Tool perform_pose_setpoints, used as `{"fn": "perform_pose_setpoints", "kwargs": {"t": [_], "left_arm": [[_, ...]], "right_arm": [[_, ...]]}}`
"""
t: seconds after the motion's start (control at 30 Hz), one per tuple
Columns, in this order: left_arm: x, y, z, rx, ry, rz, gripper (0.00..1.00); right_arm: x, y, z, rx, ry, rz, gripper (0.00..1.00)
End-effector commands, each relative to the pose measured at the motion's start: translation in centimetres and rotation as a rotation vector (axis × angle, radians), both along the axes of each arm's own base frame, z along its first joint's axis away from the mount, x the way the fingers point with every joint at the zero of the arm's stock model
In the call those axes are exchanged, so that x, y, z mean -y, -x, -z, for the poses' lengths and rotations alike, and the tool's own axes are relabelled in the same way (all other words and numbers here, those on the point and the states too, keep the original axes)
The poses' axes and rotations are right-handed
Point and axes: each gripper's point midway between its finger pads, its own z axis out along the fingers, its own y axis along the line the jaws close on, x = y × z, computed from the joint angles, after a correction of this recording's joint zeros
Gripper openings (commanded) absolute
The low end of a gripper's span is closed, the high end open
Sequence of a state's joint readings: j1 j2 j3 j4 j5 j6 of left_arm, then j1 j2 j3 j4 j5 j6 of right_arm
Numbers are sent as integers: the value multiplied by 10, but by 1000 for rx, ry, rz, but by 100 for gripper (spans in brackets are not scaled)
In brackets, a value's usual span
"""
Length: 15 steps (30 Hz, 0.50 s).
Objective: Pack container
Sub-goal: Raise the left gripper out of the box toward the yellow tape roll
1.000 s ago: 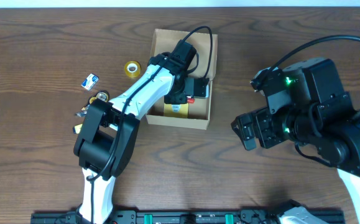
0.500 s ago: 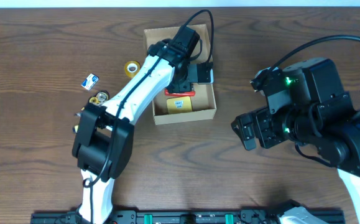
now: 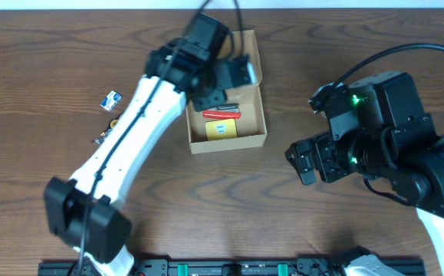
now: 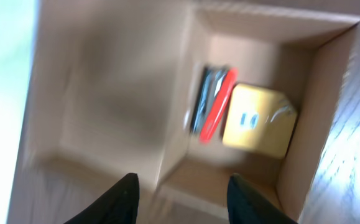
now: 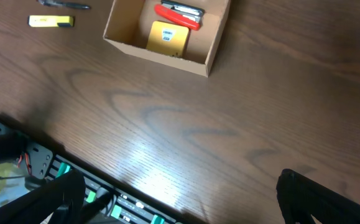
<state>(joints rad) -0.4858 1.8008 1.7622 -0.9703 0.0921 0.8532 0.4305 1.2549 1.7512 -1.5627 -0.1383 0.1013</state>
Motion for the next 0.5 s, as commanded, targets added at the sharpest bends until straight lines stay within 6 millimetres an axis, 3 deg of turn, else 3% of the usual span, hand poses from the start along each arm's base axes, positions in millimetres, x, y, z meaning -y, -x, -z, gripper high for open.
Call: {"fn": "perform_pose_setpoints", "kwargs": {"t": [0.0, 0.13, 0.47], "left_arm": [[-38, -12, -28, 38, 48, -263, 47], [-72, -17, -38, 20, 123, -476, 45], [-142, -27, -35, -48, 251, -916, 42]], "right_arm": [[2, -1, 0, 5, 8, -4, 99], [2, -1, 0, 5, 8, -4, 99], [2, -1, 0, 5, 8, -4, 99]]}}
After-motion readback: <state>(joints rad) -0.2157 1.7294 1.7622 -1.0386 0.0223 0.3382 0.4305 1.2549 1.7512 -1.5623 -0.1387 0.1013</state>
